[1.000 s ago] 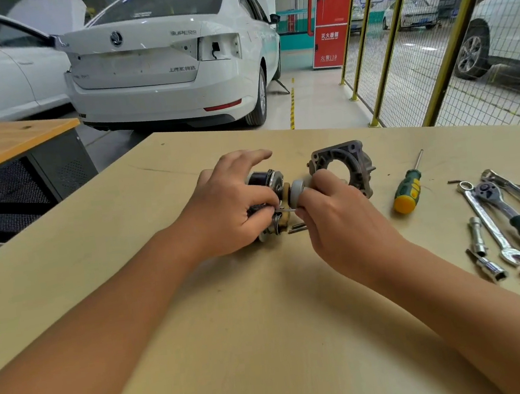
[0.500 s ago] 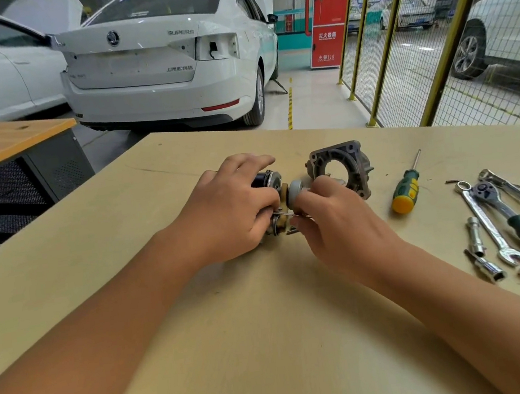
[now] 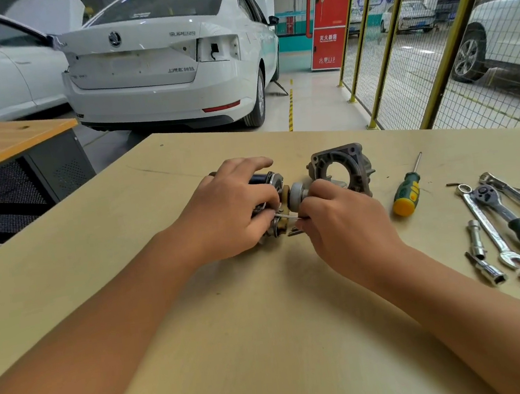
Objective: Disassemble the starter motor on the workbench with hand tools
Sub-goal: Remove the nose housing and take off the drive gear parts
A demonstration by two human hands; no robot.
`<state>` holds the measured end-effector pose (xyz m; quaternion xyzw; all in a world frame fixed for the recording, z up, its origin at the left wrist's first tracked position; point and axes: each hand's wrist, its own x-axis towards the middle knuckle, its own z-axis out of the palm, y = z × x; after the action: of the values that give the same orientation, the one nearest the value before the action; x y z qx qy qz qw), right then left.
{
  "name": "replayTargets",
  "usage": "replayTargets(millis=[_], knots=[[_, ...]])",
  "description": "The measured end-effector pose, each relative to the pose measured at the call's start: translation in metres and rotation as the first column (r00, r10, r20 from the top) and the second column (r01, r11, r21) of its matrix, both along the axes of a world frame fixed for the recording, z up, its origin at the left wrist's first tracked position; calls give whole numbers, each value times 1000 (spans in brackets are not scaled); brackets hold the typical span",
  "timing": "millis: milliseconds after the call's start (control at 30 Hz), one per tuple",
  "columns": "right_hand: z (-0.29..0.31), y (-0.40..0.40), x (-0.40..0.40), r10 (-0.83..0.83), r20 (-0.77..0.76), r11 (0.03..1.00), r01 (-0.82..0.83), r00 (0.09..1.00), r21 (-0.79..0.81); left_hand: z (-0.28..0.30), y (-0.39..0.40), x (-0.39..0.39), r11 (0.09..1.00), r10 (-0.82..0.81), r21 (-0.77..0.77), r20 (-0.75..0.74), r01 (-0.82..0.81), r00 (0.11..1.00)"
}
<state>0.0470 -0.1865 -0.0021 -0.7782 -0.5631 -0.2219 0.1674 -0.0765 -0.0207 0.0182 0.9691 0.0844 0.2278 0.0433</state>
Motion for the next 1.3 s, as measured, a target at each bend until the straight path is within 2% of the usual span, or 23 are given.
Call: replayTargets(millis=[100, 233, 500, 667, 767, 867, 967, 1067, 1167, 1300], knots=[[-2, 3, 3, 29, -72, 1000, -29, 997, -6, -2, 2, 0, 1000, -2, -18, 1, 2, 1000], [-1, 4, 3, 127, -127, 991, -120, 984, 61, -4, 6, 0, 1000, -23, 9, -1, 23, 1000], [-6, 5, 6, 101, -119, 995, -100, 988, 13, -8, 7, 2, 998, -56, 39, 21, 55, 998], [-1, 2, 1, 31, -2, 999, -31, 1000, 18, -8, 10, 1, 996, -86, 4, 48, 86, 995], [0, 1, 1, 5, 17, 1000, -5, 1000, 15, -8, 12, 1, 993, -105, -52, 62, 108, 993], [0, 3, 1, 16, -32, 1000, -15, 999, 26, -9, 18, 1, 988, -106, -97, 136, 119, 985], [-3, 4, 4, 80, -104, 996, -76, 991, 49, -10, 28, 3, 976, 72, -216, 223, -23, 972], [-6, 7, 4, 122, -131, 988, -108, 984, 110, -14, 43, 3, 924, 242, -335, 138, -185, 961], [-9, 8, 5, 101, -151, 990, -85, 983, 110, -21, 52, 4, 871, 241, -457, 83, -178, 967], [-8, 8, 5, 107, -154, 992, -96, 982, 77, -26, 53, 9, 848, 238, -502, 78, -168, 968]])
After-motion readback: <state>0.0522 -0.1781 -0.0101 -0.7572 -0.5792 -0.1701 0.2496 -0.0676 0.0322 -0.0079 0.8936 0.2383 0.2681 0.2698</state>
